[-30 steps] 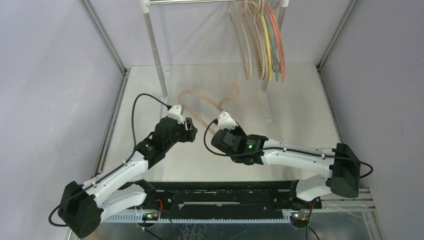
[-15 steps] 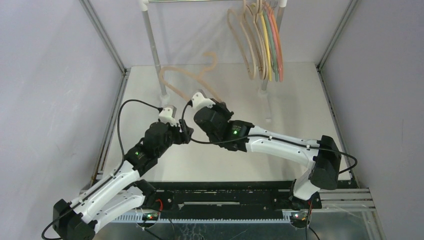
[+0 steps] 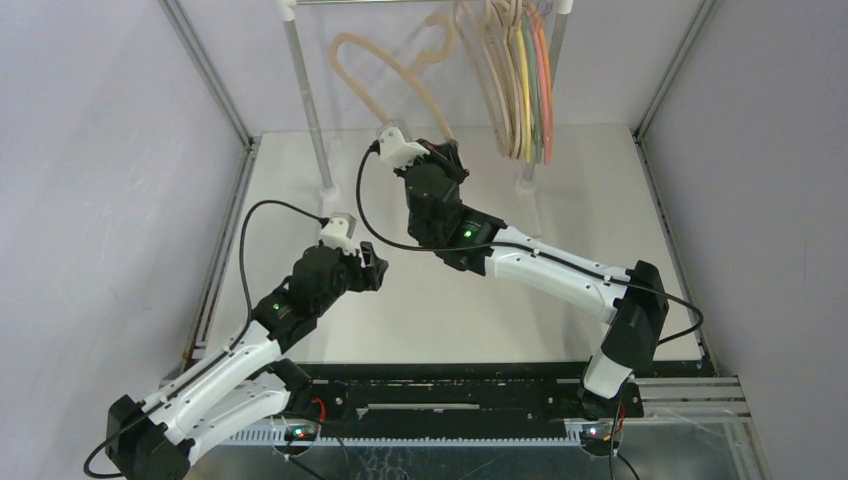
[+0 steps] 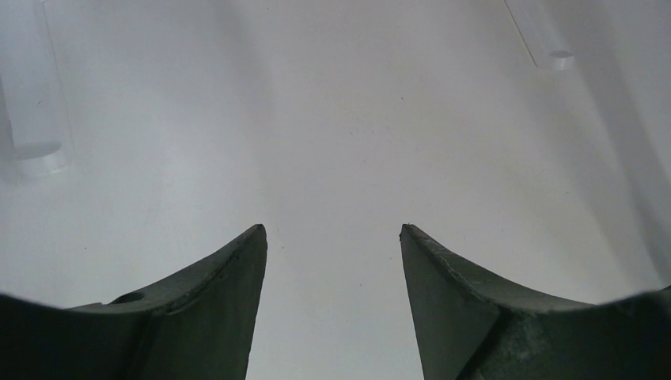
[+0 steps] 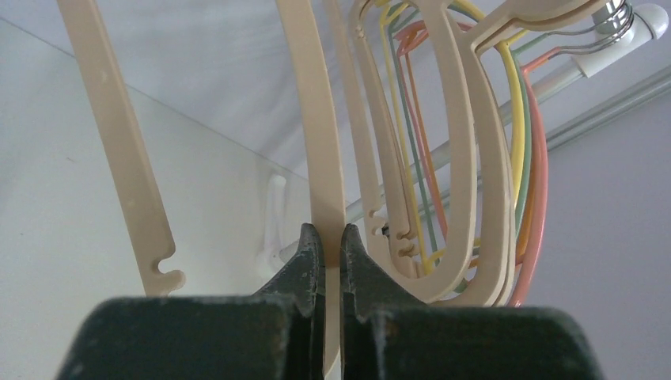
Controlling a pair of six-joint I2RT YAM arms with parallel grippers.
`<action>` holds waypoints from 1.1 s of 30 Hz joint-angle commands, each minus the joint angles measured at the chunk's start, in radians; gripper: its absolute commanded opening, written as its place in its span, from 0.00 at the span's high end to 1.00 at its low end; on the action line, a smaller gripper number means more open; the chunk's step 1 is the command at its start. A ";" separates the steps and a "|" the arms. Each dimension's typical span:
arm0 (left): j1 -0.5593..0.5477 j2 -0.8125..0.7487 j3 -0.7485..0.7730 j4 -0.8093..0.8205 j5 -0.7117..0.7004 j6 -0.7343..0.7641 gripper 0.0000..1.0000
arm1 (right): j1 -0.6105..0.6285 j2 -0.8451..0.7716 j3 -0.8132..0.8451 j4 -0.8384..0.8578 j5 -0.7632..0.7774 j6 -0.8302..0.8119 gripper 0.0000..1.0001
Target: Organize the hangers
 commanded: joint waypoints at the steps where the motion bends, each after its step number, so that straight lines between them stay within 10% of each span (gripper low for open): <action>1: -0.006 0.010 -0.003 0.049 0.014 -0.006 0.33 | -0.008 -0.038 -0.018 0.105 0.030 -0.089 1.00; 16: -0.008 0.087 0.001 0.099 0.035 0.000 0.32 | -0.012 -0.061 -0.019 0.350 0.055 -0.343 1.00; 33: -0.008 0.081 -0.003 0.096 0.035 0.002 0.32 | -0.121 0.093 0.232 0.109 -0.044 -0.209 1.00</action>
